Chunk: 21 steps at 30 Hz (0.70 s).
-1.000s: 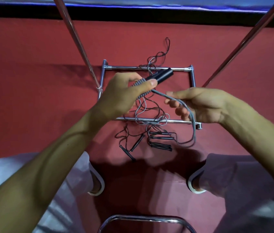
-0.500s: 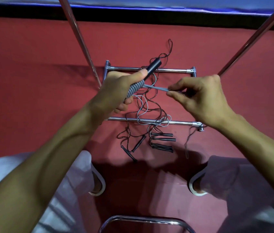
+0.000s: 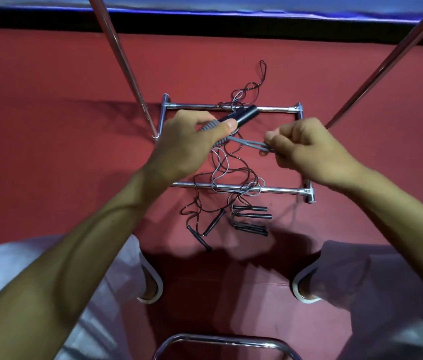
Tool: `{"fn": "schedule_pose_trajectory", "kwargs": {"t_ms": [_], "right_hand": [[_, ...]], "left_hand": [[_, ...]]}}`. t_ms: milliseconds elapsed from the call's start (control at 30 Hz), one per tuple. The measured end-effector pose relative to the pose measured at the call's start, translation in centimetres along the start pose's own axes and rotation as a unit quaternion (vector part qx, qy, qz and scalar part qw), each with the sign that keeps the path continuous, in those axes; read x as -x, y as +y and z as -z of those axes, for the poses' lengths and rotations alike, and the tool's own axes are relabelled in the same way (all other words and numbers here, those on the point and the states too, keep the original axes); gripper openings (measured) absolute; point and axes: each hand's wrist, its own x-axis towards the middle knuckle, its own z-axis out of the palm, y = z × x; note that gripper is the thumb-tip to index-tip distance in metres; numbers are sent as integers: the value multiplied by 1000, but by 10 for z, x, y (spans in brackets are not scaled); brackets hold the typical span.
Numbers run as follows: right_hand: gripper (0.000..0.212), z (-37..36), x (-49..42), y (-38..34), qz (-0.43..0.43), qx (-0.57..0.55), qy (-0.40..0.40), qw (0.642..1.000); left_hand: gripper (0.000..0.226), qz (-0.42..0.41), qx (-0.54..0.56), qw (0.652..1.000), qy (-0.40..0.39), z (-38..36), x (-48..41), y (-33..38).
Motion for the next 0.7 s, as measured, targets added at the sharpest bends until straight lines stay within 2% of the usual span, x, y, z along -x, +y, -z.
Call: {"fn": "schedule_pose_trajectory", "kwargs": {"t_ms": [100, 167, 233, 267, 333, 367, 467, 567, 700], "right_hand": [[27, 2, 4, 1, 71, 67, -28, 995], [22, 3, 5, 3, 109, 150, -21, 982], [24, 5, 4, 3, 130, 211, -9, 969], [26, 5, 4, 1, 121, 200, -15, 972], [31, 6, 3, -1, 47, 43, -54, 997], [32, 6, 2, -1, -2, -56, -66, 996], [31, 6, -4, -1, -149, -238, -72, 957], [30, 6, -7, -2, -261, -325, -98, 904], [33, 0, -4, -5, -288, -356, -132, 879]], "left_hand": [[52, 16, 7, 1000, 7, 0, -4, -7], [51, 26, -5, 1000, 6, 0, -6, -9], [48, 14, -44, 999, 1, -1, -6, -10], [47, -1, -79, 997, -3, -1, -5, -11], [47, -38, -153, 987, -22, 0, -4, -11], [47, -59, -178, 982, -35, -1, -3, -11], [47, -100, -213, 970, -66, -3, -1, -10], [54, -116, -263, 954, -83, -8, 5, -7], [69, -112, -333, 930, -104, -25, 18, 1]]}}
